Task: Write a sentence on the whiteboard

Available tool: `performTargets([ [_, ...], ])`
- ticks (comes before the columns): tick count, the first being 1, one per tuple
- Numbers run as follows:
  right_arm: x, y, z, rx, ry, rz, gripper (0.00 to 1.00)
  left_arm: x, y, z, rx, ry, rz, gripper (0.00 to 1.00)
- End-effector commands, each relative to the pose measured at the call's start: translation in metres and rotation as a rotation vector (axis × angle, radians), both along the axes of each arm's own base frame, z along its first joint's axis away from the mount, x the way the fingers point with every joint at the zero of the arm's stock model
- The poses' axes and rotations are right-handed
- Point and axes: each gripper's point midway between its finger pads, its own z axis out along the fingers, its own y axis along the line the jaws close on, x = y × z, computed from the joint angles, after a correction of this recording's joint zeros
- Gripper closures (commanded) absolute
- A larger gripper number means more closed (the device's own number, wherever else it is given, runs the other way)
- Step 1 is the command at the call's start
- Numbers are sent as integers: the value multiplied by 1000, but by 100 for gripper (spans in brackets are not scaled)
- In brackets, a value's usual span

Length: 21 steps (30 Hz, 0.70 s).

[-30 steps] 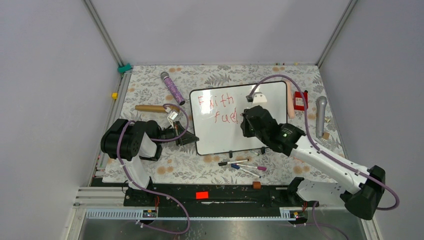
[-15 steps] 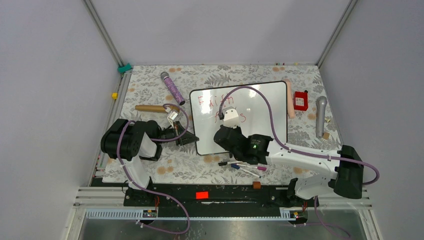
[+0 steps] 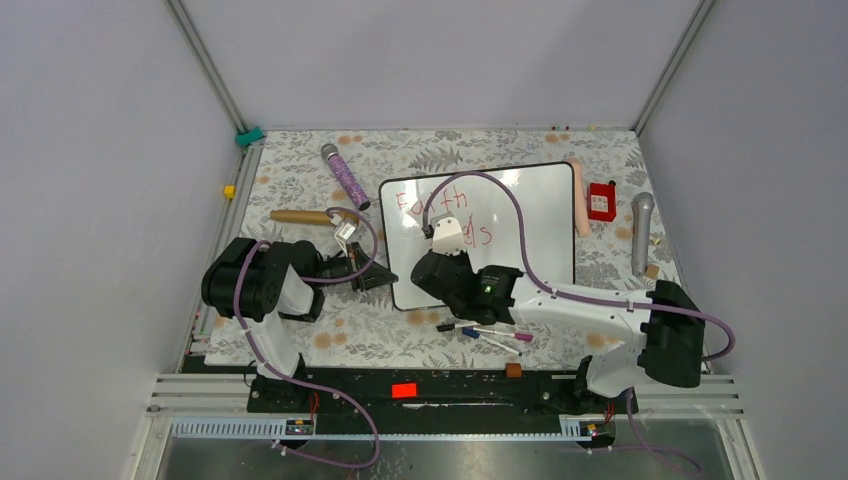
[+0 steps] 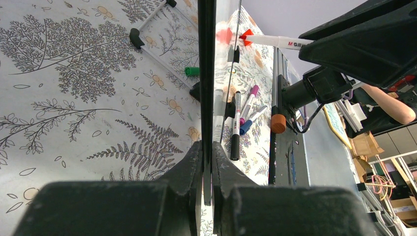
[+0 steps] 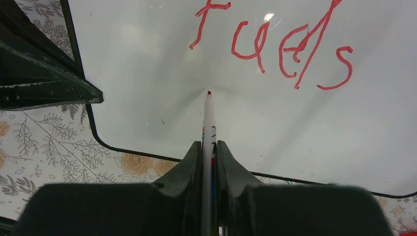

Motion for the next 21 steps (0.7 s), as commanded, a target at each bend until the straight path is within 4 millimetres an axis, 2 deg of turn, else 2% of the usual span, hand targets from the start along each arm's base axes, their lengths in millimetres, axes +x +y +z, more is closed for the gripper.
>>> performTargets([
  [1, 10, 3, 17, -8, -56, -61, 100, 4, -2, 10, -9, -101, -26, 100],
  [12, 16, 0, 11, -88, -62, -105, 100, 4, -2, 10, -9, -101, -26, 100],
  [21, 14, 17, 3, -106, -10, -48, 100, 4, -2, 10, -9, -101, -26, 100],
])
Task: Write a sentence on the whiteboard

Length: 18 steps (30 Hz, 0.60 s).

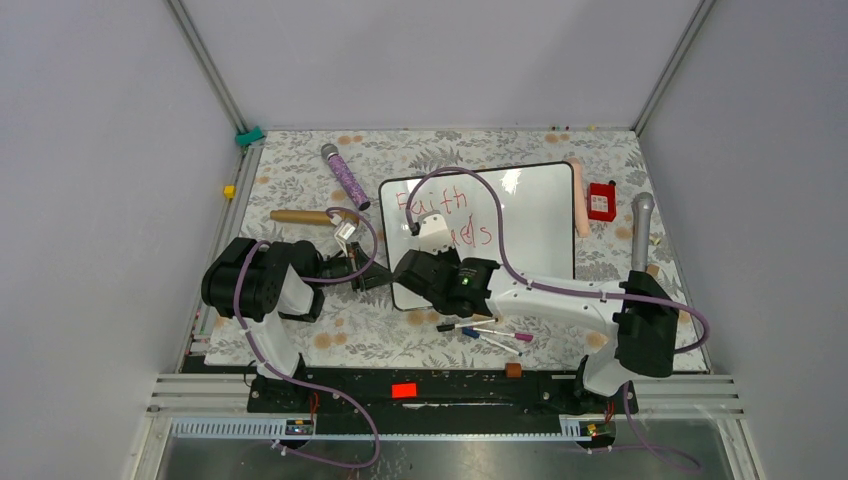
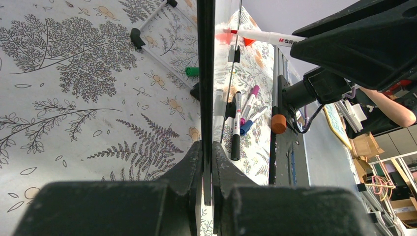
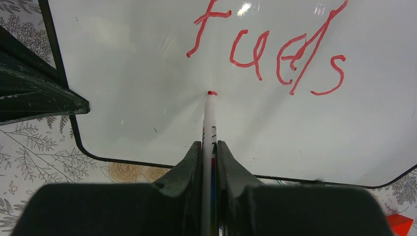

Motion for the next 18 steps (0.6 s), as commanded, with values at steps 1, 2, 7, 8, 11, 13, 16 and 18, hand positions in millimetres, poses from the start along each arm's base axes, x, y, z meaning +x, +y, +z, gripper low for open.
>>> performTargets([
  [1, 1, 14, 3, 16, 9, 18, 100, 4, -2, 11, -9, -103, -28, 100],
  [2, 0, 15, 1, 15, 20, 26, 100, 4, -2, 11, -9, -103, -28, 100],
  [7, -6, 18, -6, 16, 60, 54, 100, 4, -2, 11, -9, -103, -29, 100],
  [8, -8, 17, -9, 15, 70, 58, 100, 3, -2, 11, -9, -103, -29, 100],
  [11, -12, 16, -13, 18, 89, 68, 100, 3, -2, 11, -9, -101, -30, 100],
  [13, -14, 14, -16, 16, 100, 72, 100, 3, -2, 11, -9, -104, -30, 100],
  [16, -17, 8, -19, -2, 109, 68, 100, 3, -3, 11, -9, -105, -30, 100],
  [18, -16, 2, -19, -28, 106, 53, 100, 3, -2, 11, -9, -104, -30, 100],
])
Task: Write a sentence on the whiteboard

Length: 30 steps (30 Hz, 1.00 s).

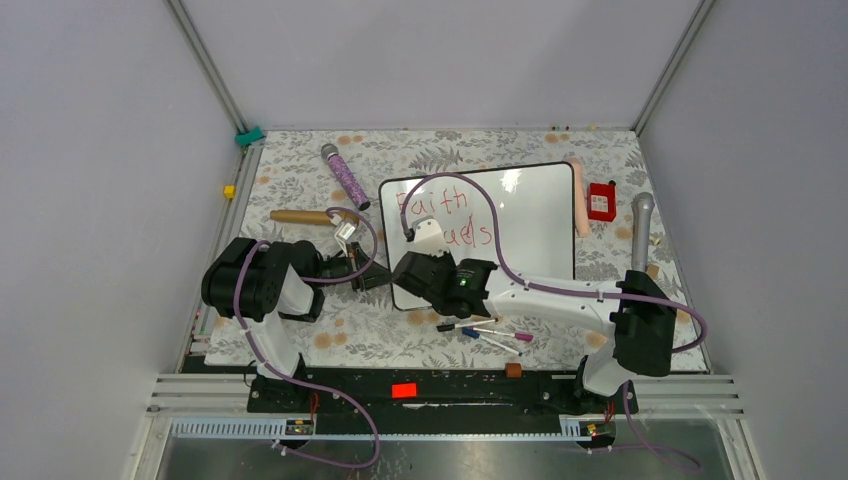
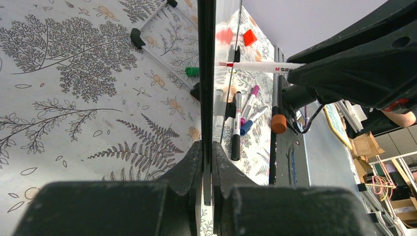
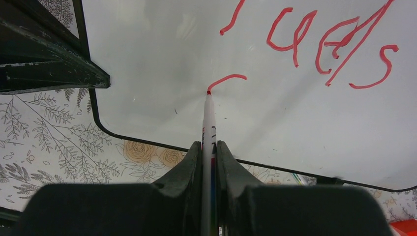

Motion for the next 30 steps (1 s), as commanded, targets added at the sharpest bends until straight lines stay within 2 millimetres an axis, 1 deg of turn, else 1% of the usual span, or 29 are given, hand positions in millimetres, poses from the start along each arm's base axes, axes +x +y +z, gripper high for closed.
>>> performTargets([
  [1, -2, -14, -5, -58, 7, -25, 100, 3, -2, 11, -9, -104, -30, 100],
  [6, 4, -28, 3, -124, -29, -70, 100, 3, -2, 11, -9, -104, -30, 100],
  [10, 7, -31, 11, -124, -49, -89, 100, 3, -2, 11, -9, -105, -29, 100],
  [13, 8, -30, 20, -84, -60, -85, 100, 4, -2, 11, -9, -105, -29, 100],
  [16, 5, -28, 31, -4, -75, -69, 100, 3, -2, 11, -9, -105, -29, 100],
  [19, 4, -31, 42, 79, -102, -60, 100, 3, -2, 11, -9, -103, -28, 100],
  [21, 4, -37, 45, 99, -108, -67, 100, 3, -2, 11, -9, -104, -29, 100],
  [25, 8, -45, 42, 89, -96, -81, 100, 3, -3, 11, -9, -103, -29, 100],
  [30, 13, -44, 39, 82, -71, -78, 100, 3, -3, 11, -9, -104, -28, 100],
])
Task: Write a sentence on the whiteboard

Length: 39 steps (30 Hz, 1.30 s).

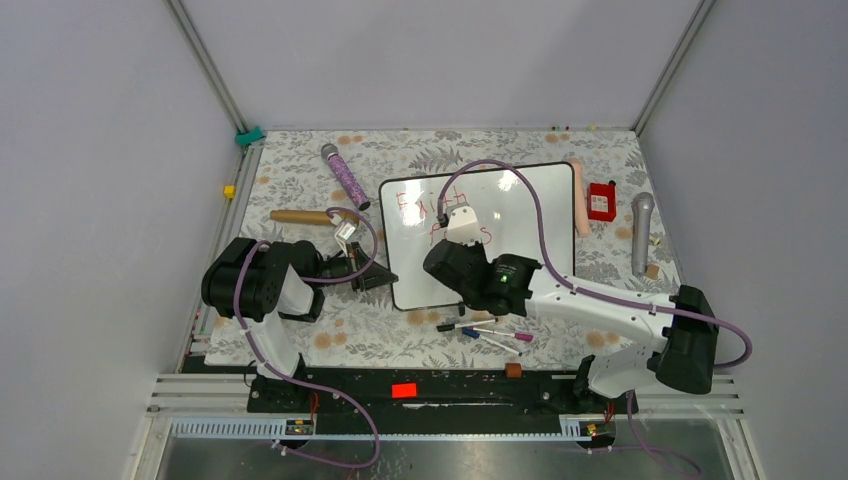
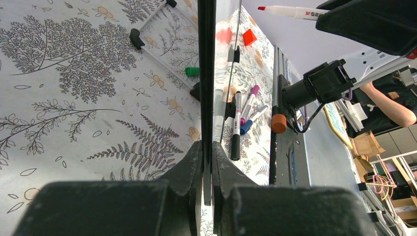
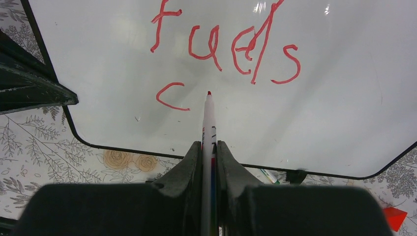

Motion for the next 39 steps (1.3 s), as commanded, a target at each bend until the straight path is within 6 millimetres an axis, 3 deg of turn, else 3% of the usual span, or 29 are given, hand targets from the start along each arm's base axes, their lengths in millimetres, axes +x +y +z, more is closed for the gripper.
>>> performTargets([
  [1, 7, 4, -1, 4, 9, 4, 100, 4, -2, 11, -10, -99, -26, 100],
  [10, 9, 10, -13, -18, 40, 10, 100, 4, -2, 11, -9, -99, -26, 100],
  [23, 17, 9, -14, -47, 21, -13, 100, 3, -2, 11, -10, -99, -28, 100],
  [31, 9, 20, -23, -37, 81, 48, 100, 3, -2, 11, -10, -99, -28, 100],
  [39, -4, 11, -43, -45, 143, 59, 100, 3, -2, 11, -10, -101, -27, 100],
])
